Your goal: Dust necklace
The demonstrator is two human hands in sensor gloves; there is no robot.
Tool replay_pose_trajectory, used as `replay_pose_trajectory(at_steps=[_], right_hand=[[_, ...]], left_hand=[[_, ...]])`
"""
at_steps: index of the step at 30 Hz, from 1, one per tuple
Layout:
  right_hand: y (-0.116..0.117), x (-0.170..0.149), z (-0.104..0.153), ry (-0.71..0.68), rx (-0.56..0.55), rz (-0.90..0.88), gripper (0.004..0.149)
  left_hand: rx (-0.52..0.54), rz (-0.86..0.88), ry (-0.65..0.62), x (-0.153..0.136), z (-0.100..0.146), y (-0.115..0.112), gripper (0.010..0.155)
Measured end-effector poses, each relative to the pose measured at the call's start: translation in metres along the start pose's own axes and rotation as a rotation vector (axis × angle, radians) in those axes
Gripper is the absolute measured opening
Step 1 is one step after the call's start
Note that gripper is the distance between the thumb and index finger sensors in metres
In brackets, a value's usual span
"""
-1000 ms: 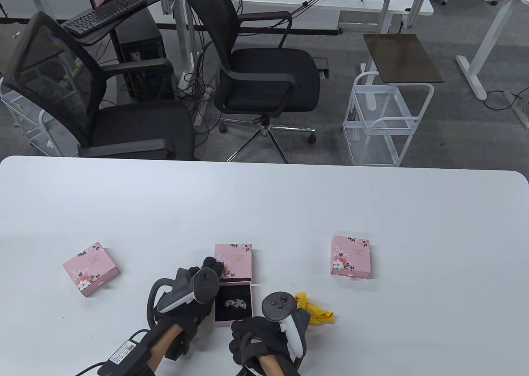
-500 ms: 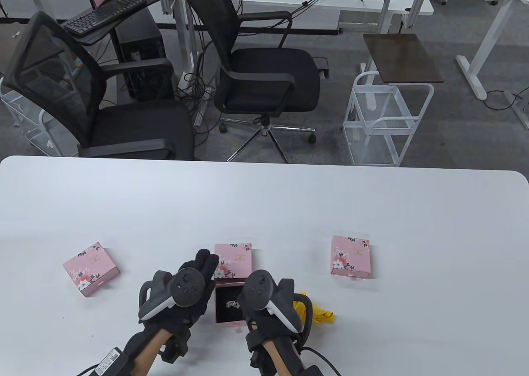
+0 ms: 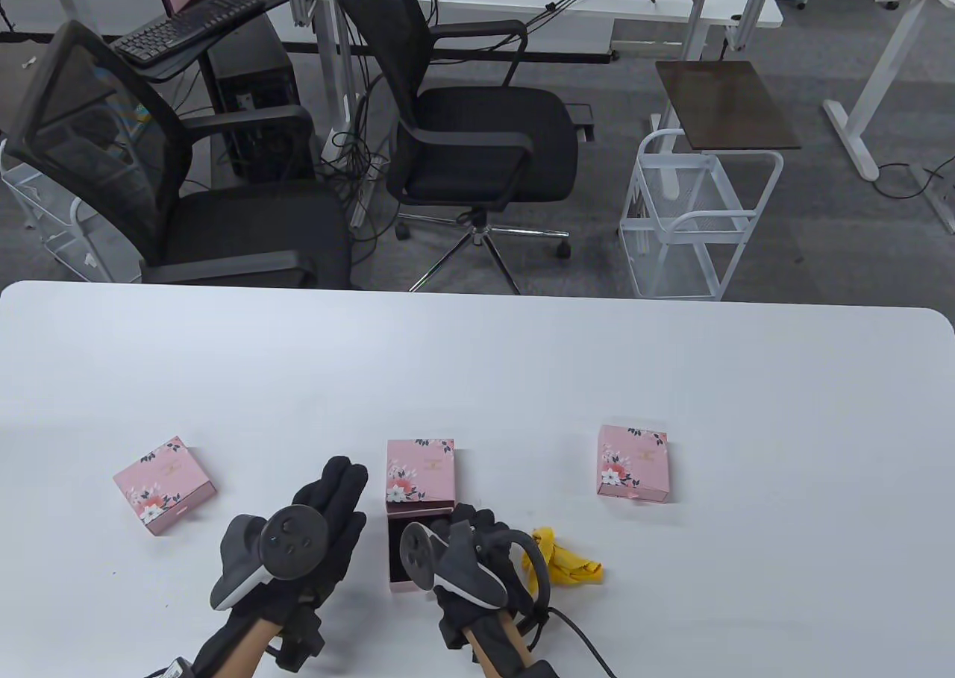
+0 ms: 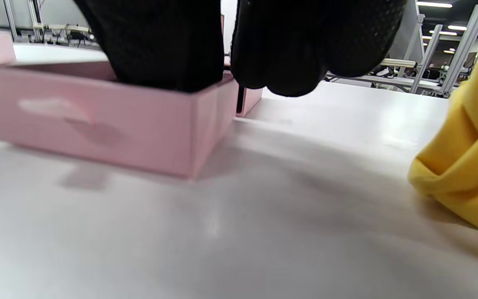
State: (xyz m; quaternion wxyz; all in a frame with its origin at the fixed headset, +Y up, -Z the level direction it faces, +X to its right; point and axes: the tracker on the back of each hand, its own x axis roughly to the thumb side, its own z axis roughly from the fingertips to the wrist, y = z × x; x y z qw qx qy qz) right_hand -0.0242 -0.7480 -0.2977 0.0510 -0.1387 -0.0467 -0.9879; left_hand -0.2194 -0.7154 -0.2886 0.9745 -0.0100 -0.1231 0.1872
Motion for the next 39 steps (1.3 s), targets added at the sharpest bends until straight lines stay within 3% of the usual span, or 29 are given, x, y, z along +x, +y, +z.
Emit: replay_pose_trajectory(at_steps=[10,23,29,39], right_hand=[[0.004,0.009,-0.002,0.054,-0.039,0.012,0.042],[0.004,0.017,-0.005,0.014,-0.022,0.102,0.041],[0.003,0.010,-0.004,0.034,-0.041,0.006,0.040],[-0.016,0.000,0.005,-0.008,-0.195,-0.182,0.041]], left_hand=[[0.015,-0.001,-0.022,0.002,0.003,0.001,0.059],[0.036,-0.004,-0.035,0.006,0.005,0.003,0.060],[0.058,-0.003,-0.029,0.004,0.006,0.004,0.060],[0.071,-0.010,-0.025,0.002,0.006,0.007,0.060]])
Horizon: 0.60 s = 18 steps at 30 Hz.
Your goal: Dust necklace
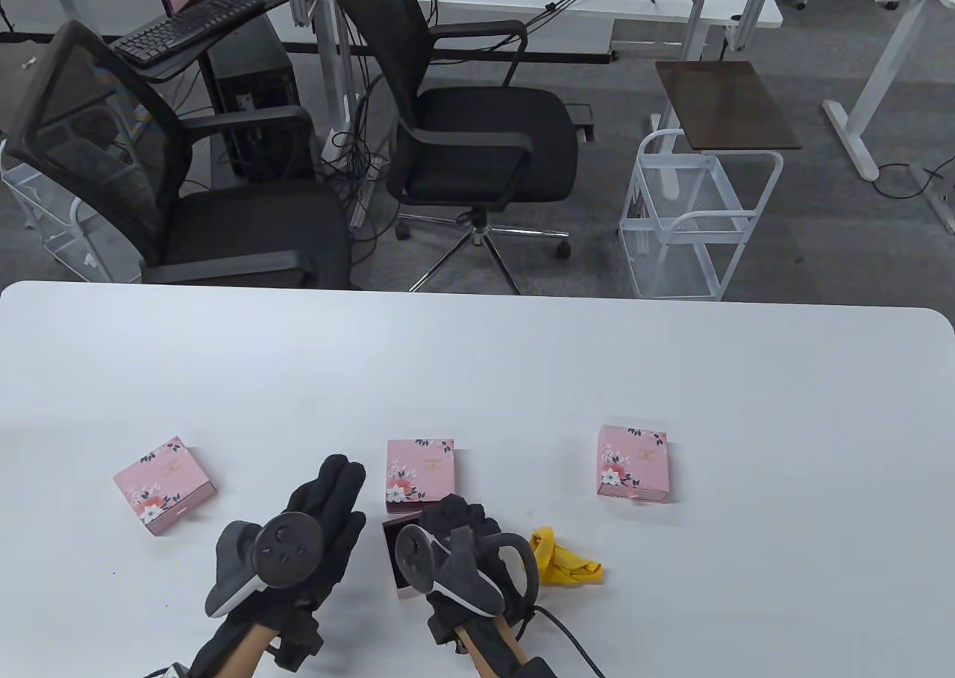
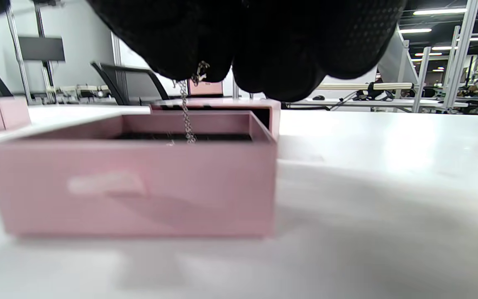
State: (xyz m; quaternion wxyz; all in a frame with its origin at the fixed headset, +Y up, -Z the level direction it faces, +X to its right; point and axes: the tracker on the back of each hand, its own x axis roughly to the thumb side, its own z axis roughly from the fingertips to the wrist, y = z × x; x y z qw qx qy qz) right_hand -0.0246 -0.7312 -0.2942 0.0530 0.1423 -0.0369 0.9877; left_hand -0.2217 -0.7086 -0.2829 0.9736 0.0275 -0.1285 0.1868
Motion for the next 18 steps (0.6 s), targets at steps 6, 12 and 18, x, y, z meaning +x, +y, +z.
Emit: replay_pose_trajectory(at_steps=[6,12,18], right_hand=[[-0.013,-0.006,0.002,0.006,-0.016,-0.131,0.041],[-0.032,-0.007,0.005,-0.014,-0.062,-0.237,0.041],[-0.055,-0.007,0.006,-0.039,-0.107,-0.297,0.041]], left_hand=[[-0.016,-0.003,0.002,-0.001,-0.002,-0.005,0.060],[-0.025,-0.021,-0.026,0.005,-0.001,-0.010,0.060],[-0.016,-0.016,-0.034,0.006,0.000,-0.008,0.060]])
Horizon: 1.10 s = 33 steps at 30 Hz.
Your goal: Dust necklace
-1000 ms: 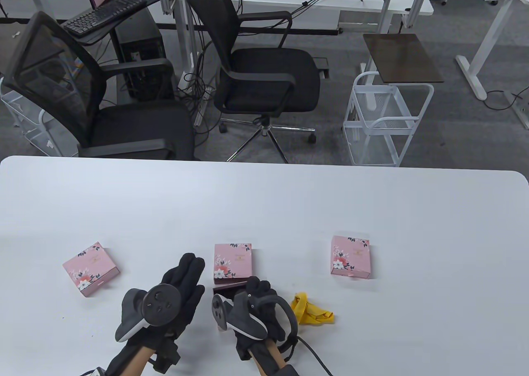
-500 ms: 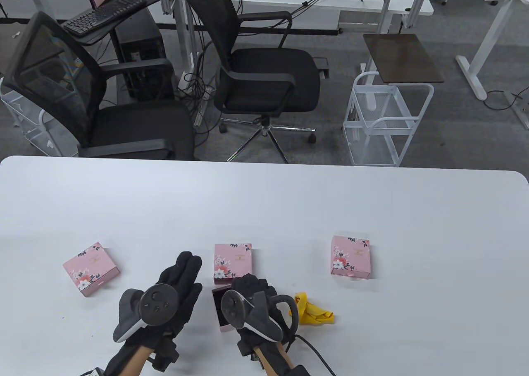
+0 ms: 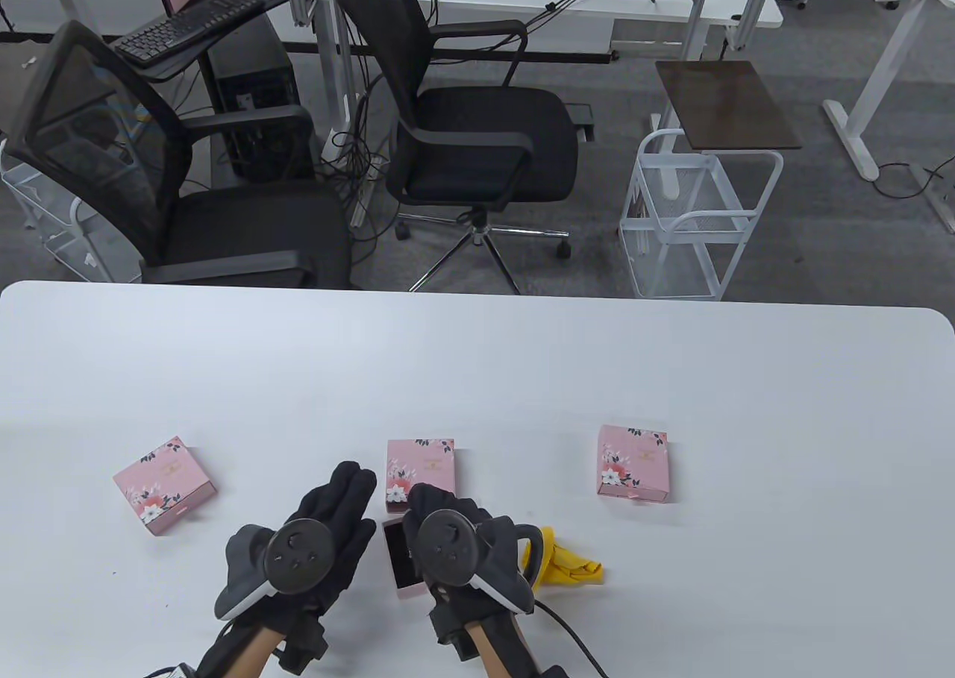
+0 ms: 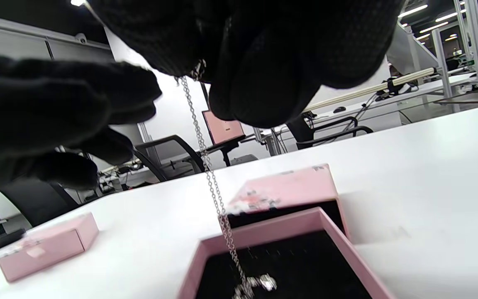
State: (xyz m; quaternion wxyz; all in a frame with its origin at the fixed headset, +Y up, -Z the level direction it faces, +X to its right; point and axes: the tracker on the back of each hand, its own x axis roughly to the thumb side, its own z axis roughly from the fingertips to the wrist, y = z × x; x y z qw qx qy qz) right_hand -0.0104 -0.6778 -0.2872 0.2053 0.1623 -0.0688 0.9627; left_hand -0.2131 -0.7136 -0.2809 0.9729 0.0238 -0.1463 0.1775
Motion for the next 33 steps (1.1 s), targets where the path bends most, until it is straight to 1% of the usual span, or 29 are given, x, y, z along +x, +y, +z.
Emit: replay_pose_trajectory(at_steps=[4,6,7,8,10,14,17,19,20,22,24,26,28,31,33], right_hand=[[-0.020,0.003,-0.006,-0.017,-0.009,-0.031,0.041],[-0.035,0.006,-0.010,-0.029,-0.013,-0.081,0.041],[-0.039,0.006,-0.011,-0.030,-0.016,-0.092,0.041],[-0.047,0.008,-0.011,-0.039,-0.035,-0.123,0.041],[-0.057,0.008,-0.010,-0.050,-0.075,-0.166,0.041],[-0.070,0.010,-0.008,-0.086,-0.127,-0.208,0.041],[-0.074,0.012,-0.007,-0.121,-0.144,-0.266,0.041],[-0.073,0.015,-0.007,-0.139,-0.138,-0.283,0.041],[-0.073,0.016,-0.007,-0.143,-0.147,-0.277,0.041],[-0.072,0.015,-0.006,-0.139,-0.151,-0.260,0.041],[-0.072,0.013,-0.007,-0.133,-0.147,-0.255,0.041],[-0.070,0.009,-0.009,-0.121,-0.137,-0.283,0.041],[-0.069,0.006,-0.010,-0.112,-0.128,-0.296,0.041],[-0.069,0.003,-0.011,-0.102,-0.131,-0.285,0.041],[-0.068,0.001,-0.011,-0.092,-0.129,-0.273,0.041]], left_hand=[[-0.005,0.037,0.009,-0.004,-0.002,-0.001,0.061],[0.001,0.064,0.009,-0.005,-0.002,0.001,0.063],[0.006,0.076,0.005,-0.005,-0.001,0.002,0.064],[0.018,0.106,-0.003,-0.004,-0.001,0.006,0.065],[0.048,0.168,-0.021,-0.002,-0.001,0.016,0.067],[0.109,0.348,-0.052,0.012,-0.003,0.039,0.070],[0.022,0.376,-0.058,0.027,-0.013,0.050,0.071],[0.042,0.355,-0.061,0.034,-0.021,0.055,0.066],[0.064,0.344,-0.051,0.036,-0.024,0.057,0.060],[0.089,0.338,-0.038,0.035,-0.026,0.060,0.040],[0.049,0.337,-0.039,0.032,-0.027,0.066,0.038],[0.027,0.335,-0.073,0.030,-0.027,0.075,0.038],[-0.035,0.358,-0.103,0.027,-0.029,0.080,0.038],[-0.129,0.495,-0.137,0.022,-0.031,0.082,0.039],[-0.151,0.581,-0.142,0.019,-0.030,0.082,0.039]])
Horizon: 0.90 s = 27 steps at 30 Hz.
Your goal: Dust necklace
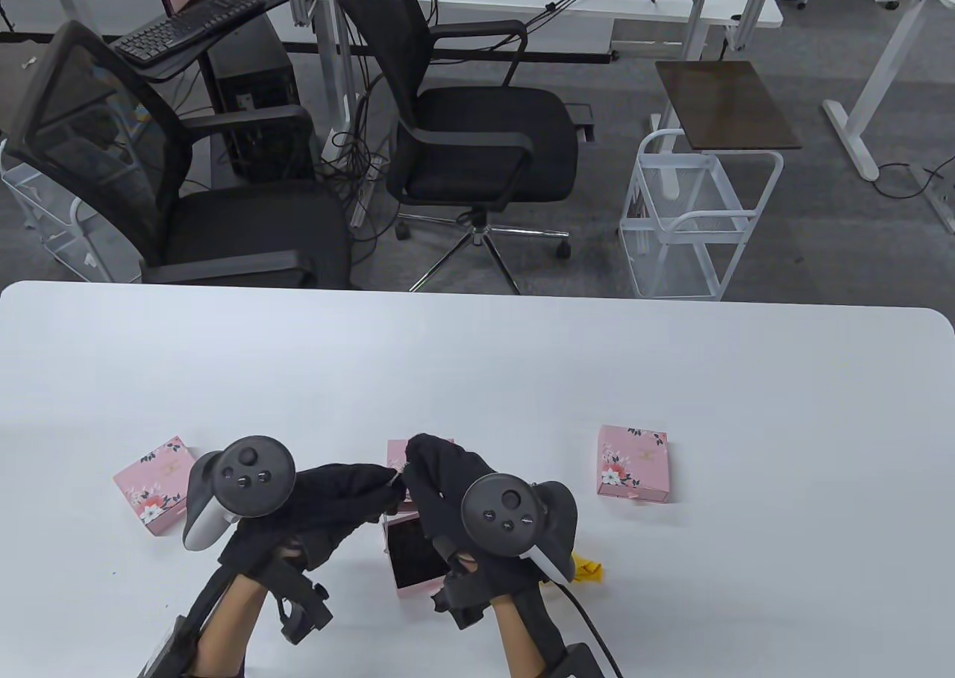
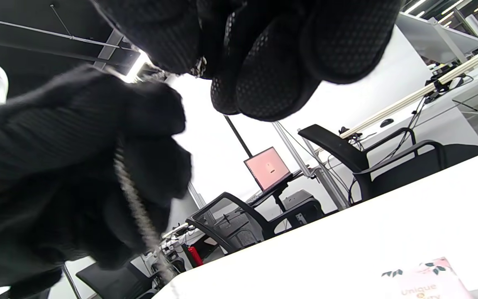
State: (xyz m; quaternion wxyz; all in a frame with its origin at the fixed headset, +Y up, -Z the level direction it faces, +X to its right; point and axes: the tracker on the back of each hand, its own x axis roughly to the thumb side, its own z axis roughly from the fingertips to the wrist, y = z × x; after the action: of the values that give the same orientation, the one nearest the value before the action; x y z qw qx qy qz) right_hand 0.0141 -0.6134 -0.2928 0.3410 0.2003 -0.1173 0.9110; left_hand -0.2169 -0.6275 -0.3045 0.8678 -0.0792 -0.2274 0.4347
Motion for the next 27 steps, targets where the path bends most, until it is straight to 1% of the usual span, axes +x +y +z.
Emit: replay_pose_trajectory(at_steps=[5,7,9,14,16,18,21,22,24,27], right_hand=[[0.004,-0.001,-0.001,0.007,0.015,0.000,0.041],[0.006,-0.002,-0.001,0.019,0.030,0.005,0.041],[0.008,-0.004,-0.002,0.028,0.044,-0.028,0.041],[0.012,-0.006,-0.003,0.047,0.080,-0.028,0.041],[0.012,-0.006,-0.003,0.071,0.090,0.003,0.042],[0.010,-0.005,-0.002,0.074,0.071,0.036,0.044],[0.005,0.001,0.000,0.054,0.018,0.040,0.042],[0.002,0.007,0.002,0.035,-0.005,0.011,0.040],[0.000,0.014,0.005,0.022,-0.015,-0.015,0.040],[-0.001,0.022,0.008,0.010,-0.022,-0.016,0.040]], left_hand=[[0.016,0.103,0.027,-0.006,0.002,0.005,0.038],[0.022,0.178,0.044,-0.007,0.004,0.007,0.038],[0.033,0.242,0.064,-0.007,0.006,0.007,0.038],[0.088,0.236,0.087,-0.009,0.007,0.008,0.038],[0.103,0.273,0.091,-0.011,0.007,0.007,0.038],[0.116,0.329,0.098,-0.014,0.007,0.006,0.038],[0.136,0.342,0.105,-0.015,0.008,0.007,0.038],[0.171,0.329,0.102,-0.014,0.009,0.008,0.038],[0.210,0.321,0.099,-0.012,0.011,0.008,0.038],[0.265,0.334,0.089,-0.009,0.013,0.006,0.039]])
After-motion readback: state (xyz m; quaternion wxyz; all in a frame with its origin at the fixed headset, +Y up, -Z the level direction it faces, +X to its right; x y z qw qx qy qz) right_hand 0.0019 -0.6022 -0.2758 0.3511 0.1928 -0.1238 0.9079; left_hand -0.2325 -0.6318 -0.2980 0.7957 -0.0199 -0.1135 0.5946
